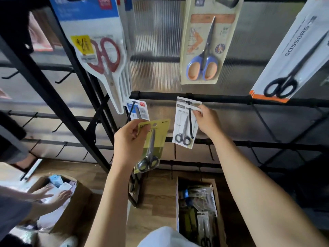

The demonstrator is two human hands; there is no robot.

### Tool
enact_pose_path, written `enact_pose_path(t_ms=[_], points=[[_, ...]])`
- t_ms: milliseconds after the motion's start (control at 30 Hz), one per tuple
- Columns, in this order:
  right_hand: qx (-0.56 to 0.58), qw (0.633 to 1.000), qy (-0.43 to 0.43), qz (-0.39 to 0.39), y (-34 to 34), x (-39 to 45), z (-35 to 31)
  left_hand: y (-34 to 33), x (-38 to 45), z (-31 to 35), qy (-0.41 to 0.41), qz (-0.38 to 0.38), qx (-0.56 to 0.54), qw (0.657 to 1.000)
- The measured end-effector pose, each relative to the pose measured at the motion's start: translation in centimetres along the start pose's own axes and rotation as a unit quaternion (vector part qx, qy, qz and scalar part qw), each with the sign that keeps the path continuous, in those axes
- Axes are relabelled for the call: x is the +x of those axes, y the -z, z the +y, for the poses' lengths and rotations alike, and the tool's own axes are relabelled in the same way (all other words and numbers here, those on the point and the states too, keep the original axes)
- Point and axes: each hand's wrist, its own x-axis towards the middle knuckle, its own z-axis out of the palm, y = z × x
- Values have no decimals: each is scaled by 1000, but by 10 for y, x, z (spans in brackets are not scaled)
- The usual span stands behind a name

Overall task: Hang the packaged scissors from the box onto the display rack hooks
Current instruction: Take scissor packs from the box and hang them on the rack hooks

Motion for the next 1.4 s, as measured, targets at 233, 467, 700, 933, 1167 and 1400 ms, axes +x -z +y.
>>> enact_pose_path(t_ms=[233,467,700,933,1167,1400], points=[[-16,999,-29,20,-4,-8,0,-4,-1,2,-6,-15,-12,1000],[11,997,-57,50,-16,-51,24,-11,-8,-5,2,-64,-23,998],[8,988,-106,112,4,-99,34,-33,-6,7,-9,-112,-76,991],[-39,975,-121,182,35,-136,30,-64,-8,32,-39,-198,-135,970],[-50,959,-154,233,60,-167,24,-88,-17,42,-33,-266,-161,950],[-46,956,-173,231,46,-181,24,-84,-20,35,-24,-291,-159,943]])
